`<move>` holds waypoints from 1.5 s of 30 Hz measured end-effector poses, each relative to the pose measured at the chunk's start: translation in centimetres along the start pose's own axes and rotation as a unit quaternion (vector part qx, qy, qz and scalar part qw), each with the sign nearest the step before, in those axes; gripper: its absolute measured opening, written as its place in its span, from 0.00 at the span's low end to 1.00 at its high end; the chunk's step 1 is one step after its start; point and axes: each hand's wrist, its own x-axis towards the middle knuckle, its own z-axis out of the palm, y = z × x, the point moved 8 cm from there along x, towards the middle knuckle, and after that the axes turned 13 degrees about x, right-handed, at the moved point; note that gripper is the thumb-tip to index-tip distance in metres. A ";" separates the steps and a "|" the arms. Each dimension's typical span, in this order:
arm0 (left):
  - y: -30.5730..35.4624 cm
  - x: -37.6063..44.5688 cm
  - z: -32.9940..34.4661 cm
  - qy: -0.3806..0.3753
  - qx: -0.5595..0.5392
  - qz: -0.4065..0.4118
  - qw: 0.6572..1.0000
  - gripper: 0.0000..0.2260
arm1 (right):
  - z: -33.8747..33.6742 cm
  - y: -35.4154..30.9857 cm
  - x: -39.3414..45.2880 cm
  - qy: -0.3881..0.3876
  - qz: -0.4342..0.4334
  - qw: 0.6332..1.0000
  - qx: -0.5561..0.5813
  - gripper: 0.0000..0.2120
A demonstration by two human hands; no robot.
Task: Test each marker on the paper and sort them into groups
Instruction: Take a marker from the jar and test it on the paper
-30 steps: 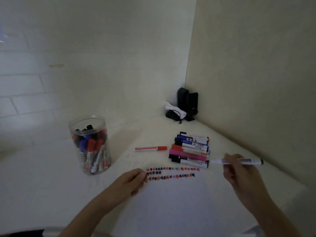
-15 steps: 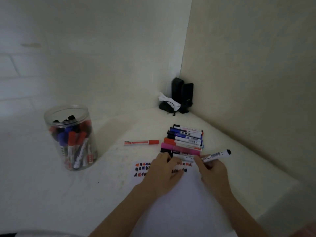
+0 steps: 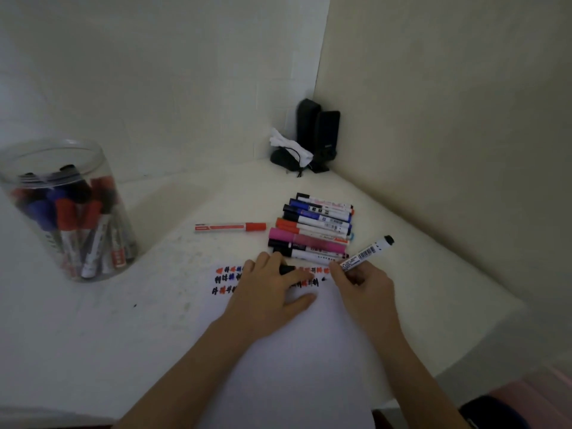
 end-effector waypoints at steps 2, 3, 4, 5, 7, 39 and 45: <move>0.0 0.0 0.0 -0.005 -0.001 -0.003 1.000 0.20 | 0.0 -0.2 0.0 0.002 -0.006 1.000 -0.004 0.10; 0.0 0.0 0.0 -0.006 -0.002 -0.005 1.000 0.20 | 0.0 -0.3 0.0 0.002 -0.009 1.000 -0.005 0.09; 0.0 0.0 0.0 -0.006 -0.002 -0.006 1.000 0.20 | 0.1 -0.3 -0.1 0.000 -0.011 1.000 -0.003 0.08; 0.0 0.0 0.0 -0.006 -0.001 -0.006 1.000 0.20 | 0.2 -0.3 -0.1 -0.004 -0.011 1.000 -0.001 0.07; 0.0 0.0 -0.1 -0.007 0.002 -0.005 1.000 0.20 | 0.5 -0.1 -0.1 -0.010 -0.006 1.000 0.002 0.06; -0.3 0.0 0.5 -0.015 -0.013 -0.003 1.000 0.21 | 0.1 -0.1 0.0 0.013 -0.020 1.000 -0.019 0.09; -0.2 0.1 -0.3 -0.030 -0.044 -0.021 0.998 0.21 | -1.1 -0.2 0.2 0.075 0.031 0.993 0.081 0.11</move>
